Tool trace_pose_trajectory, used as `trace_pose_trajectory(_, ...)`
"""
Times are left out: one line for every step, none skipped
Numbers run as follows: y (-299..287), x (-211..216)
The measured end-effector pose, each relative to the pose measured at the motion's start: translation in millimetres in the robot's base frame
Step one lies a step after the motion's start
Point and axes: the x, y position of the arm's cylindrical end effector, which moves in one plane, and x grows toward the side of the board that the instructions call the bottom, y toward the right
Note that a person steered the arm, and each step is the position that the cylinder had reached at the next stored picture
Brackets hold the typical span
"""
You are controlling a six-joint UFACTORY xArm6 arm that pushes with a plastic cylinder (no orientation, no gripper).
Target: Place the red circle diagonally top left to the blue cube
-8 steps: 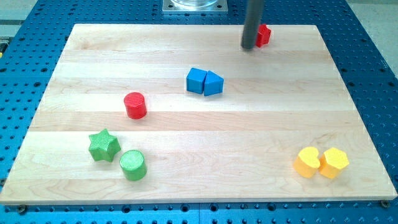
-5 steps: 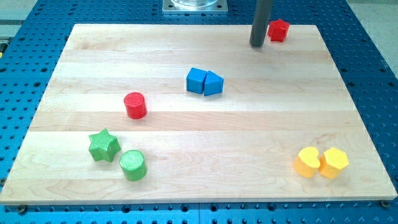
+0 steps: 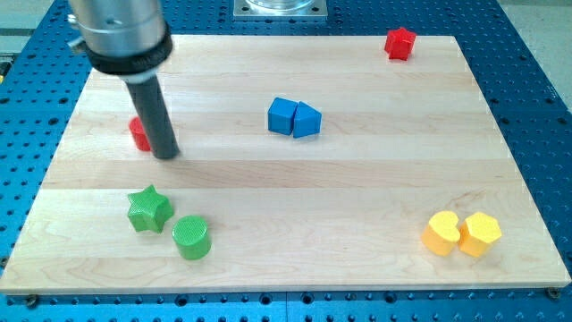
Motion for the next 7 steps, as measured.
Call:
trace_pose_trajectory(-23.0, 8.0)
trace_pose_trajectory(-67.7, -18.1)
trace_pose_trajectory(-21.7, -57.7)
trace_pose_trajectory(19.5, -73.9)
trace_pose_trajectory(16.1, -77.2)
trace_pose_trajectory(-40.1, -77.6)
trace_pose_trajectory(-23.3, -91.4)
